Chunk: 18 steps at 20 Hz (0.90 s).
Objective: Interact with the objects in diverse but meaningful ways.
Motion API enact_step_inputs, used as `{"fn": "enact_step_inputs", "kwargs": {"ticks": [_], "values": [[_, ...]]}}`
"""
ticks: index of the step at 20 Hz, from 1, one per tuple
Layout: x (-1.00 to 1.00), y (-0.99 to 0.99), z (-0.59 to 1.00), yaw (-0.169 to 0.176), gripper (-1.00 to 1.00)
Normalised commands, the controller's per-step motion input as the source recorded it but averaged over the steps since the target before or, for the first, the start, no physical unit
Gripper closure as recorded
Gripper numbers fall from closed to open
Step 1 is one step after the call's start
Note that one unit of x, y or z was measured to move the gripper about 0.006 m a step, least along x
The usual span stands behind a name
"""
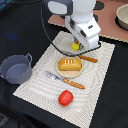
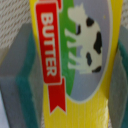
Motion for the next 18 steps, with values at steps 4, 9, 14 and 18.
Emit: {"fn": "enact_step_inputs", "kwargs": {"ticks": [4,9,14,18], "values": [[0.05,0.3,1.0,0.014,-1.0],[-0.02,0.16,0.93,0.045,-1.0],[0.13,-0.24,0.94,0.004,-1.0],[0.59,-0.76,0.56,0.0,-1.0]]}}
